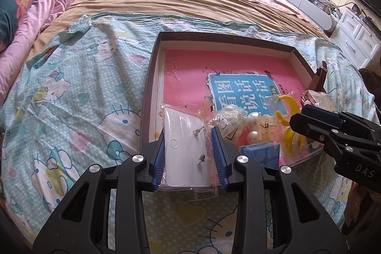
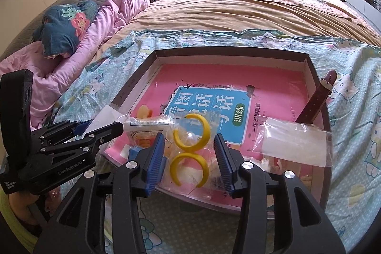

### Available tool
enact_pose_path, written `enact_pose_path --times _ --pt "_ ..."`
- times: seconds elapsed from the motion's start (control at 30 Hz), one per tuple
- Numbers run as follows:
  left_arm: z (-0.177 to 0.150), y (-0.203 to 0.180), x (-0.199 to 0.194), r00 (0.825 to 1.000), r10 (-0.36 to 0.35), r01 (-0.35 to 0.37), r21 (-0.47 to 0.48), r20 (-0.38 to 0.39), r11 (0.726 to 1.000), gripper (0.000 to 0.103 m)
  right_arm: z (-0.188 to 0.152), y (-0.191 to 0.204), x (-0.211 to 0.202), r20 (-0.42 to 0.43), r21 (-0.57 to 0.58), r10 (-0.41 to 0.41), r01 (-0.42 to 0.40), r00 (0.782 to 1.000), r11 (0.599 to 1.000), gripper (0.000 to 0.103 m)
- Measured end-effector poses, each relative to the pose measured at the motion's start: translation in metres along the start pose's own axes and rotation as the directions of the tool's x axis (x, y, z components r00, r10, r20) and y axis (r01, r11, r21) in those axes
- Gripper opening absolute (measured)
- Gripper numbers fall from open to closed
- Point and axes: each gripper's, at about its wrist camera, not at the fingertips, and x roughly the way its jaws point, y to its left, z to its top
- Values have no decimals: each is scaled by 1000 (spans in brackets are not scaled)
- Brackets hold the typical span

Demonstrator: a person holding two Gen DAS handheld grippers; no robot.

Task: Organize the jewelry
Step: 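Open the right tool releasing the bangles while the left releases the card packet in the box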

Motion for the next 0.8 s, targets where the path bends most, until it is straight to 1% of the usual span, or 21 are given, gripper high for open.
enact_pose_path --times 0.13,0.2,0.37,0.47,0.5,0.57,0.63,0.8 --pt "0 -1 0 1000 2 -2 4 1 1000 28 -2 -3 -7 12 10 -5 5 1000 1000 49" --pt "0 -3 -1 1000 5 -5 6 1 1000 28 -3 -5 -10 16 13 -9 9 1000 1000 50" --pt "1 -4 -3 1000 9 -9 4 6 1000 31 -4 -10 -22 34 27 -14 13 999 1000 56" --pt "2 -5 -7 1000 14 -14 6 12 1000 36 -4 -12 -30 44 33 -16 15 999 999 62" --pt "3 -5 -9 1000 16 -16 6 16 1000 38 -5 -12 -32 48 34 -16 15 999 999 65" --pt "4 -6 -13 1000 18 -18 5 23 1000 41 -5 -13 -39 61 37 -19 17 998 999 68" --pt "4 -7 -17 999 20 -20 5 31 1000 42 -6 -13 -44 68 39 -19 16 997 999 72" --pt "4 -11 -32 998 18 -19 7 55 1000 49 -7 -12 -63 98 42 -18 14 995 999 73"
